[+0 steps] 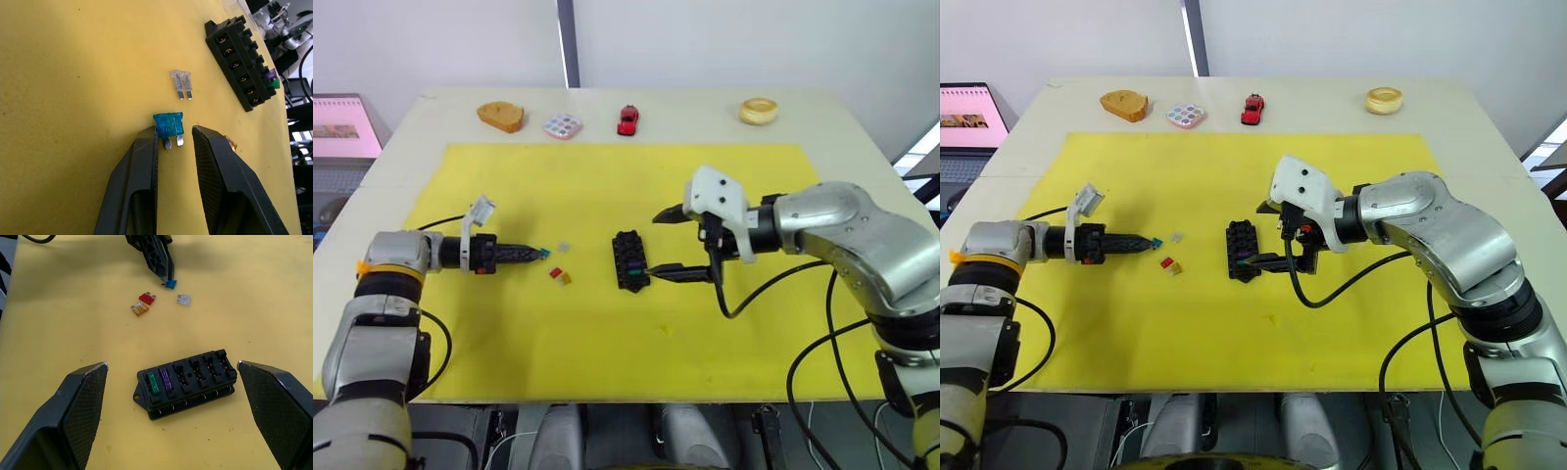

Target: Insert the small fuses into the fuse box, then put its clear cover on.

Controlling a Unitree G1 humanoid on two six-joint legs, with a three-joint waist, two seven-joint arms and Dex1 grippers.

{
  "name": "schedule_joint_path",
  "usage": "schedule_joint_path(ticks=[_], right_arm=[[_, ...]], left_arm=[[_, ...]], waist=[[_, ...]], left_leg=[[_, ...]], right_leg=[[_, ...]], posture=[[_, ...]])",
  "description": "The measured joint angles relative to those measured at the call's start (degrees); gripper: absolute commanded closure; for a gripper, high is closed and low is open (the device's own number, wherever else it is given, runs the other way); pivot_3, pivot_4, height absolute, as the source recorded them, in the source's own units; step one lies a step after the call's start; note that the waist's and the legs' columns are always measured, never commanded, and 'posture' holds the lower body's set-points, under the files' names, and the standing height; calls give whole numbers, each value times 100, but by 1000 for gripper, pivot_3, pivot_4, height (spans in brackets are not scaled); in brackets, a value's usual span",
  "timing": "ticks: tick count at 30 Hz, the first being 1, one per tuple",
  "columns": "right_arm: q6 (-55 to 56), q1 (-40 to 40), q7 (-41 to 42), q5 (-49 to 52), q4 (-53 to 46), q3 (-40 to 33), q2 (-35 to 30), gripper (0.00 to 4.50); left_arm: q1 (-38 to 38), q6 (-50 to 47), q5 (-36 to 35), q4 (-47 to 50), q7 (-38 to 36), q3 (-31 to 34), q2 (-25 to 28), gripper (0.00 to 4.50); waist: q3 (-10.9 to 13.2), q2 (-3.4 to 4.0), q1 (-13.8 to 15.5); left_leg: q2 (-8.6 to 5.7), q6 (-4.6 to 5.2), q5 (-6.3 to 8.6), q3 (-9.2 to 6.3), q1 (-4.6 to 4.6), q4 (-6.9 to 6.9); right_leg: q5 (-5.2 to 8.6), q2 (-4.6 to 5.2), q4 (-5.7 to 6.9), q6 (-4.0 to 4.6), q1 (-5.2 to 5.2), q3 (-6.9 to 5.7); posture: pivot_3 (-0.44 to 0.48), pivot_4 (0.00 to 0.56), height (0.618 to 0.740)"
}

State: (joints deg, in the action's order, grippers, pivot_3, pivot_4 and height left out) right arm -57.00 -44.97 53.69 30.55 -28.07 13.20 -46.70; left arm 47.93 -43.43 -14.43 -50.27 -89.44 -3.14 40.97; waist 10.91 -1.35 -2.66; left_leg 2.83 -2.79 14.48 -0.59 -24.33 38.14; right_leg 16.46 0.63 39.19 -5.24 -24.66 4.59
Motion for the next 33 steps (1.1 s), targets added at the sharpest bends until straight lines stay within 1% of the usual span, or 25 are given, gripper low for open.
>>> schedule_joint_path(ticks=[8,12,26,32,33], right_arm=[[5,0,3,-12,0,2,0,0],[5,0,3,-22,0,3,0,0],[5,0,5,-22,0,3,5,0],[-7,0,10,3,0,3,3,0],[-24,2,11,18,0,2,1,0]], left_arm=[[-41,-22,-7,129,106,9,-23,3327],[-59,-9,-5,128,178,11,-29,4413],[-192,-34,-35,314,188,60,-31,4413],[-276,-262,-210,680,301,194,-7,4413],[-313,-327,-291,873,306,242,-4,4413]], waist=[[0,1,9],[0,1,9],[-2,2,7],[-1,2,14],[-1,2,17]], left_leg=[[0,0,0,0,0,0],[0,0,0,0,0,0],[0,0,0,1,1,0],[0,0,0,0,0,0],[0,0,0,-1,-1,0]], right_leg=[[0,0,0,0,0,0],[0,0,0,0,1,0],[0,0,1,0,1,0],[0,1,1,0,1,0],[0,1,1,0,1,0]], posture=[[0,150,740],[0,150,740],[0,150,740],[0,150,740],[0,150,740]])
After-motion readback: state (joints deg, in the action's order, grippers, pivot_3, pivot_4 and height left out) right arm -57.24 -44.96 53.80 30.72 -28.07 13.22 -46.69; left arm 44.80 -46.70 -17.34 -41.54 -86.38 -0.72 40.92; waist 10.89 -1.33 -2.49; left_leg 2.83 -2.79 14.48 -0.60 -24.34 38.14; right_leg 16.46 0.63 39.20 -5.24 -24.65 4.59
